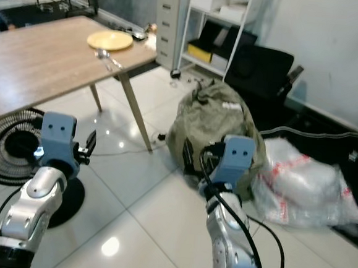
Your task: Setting the table
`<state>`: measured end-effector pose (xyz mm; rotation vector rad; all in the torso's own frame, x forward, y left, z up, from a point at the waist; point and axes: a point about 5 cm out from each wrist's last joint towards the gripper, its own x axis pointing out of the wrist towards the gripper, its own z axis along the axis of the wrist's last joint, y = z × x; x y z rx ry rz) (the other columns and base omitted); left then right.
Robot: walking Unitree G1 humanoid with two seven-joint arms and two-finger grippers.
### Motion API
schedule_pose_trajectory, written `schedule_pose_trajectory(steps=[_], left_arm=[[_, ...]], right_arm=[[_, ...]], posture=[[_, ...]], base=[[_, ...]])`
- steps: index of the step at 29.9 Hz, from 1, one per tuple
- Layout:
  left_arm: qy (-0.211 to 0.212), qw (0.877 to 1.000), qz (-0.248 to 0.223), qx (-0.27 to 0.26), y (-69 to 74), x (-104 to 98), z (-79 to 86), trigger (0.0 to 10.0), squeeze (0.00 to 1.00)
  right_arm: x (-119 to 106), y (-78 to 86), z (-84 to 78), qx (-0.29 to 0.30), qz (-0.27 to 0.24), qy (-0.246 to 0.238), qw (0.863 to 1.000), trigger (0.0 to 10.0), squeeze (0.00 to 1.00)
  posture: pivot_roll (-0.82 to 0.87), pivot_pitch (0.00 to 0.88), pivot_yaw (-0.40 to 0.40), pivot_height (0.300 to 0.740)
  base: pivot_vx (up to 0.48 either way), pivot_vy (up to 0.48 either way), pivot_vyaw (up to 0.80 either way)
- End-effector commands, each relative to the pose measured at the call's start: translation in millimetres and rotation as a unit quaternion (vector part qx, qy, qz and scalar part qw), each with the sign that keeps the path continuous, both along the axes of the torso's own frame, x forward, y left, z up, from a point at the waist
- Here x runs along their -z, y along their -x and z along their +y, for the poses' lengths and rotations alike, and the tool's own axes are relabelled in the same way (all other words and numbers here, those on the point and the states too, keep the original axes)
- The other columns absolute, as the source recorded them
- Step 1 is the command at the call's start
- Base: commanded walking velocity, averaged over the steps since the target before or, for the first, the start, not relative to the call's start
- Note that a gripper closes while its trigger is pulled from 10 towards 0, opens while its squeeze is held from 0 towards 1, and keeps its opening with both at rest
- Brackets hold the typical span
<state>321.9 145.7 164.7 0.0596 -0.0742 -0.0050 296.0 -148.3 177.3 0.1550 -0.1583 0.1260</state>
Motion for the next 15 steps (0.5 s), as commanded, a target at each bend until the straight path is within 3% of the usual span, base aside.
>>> schedule_pose_trajectory(steps=[1,15], left_arm=[[-0.006,1.0,0.006,-0.009,1.3,3.1,6.8,10.0,0.0],[-0.017,1.0,-0.001,-0.005,-0.8,-1.5,8.7,10.0,0.0]], right_arm=[[2.8,-0.2,4.7,-0.005,0.004,0.0,1.0,10.0,0.0],[0.5,-3.4,1.2,0.008,-0.005,0.018,1.0,10.0,0.0]], posture=[[-0.07,0.0,0.085,0.74],[-0.06,0.0,0.093,0.74]], base=[[0.48,0.0,0.0],[0.48,0.0,0.0]])
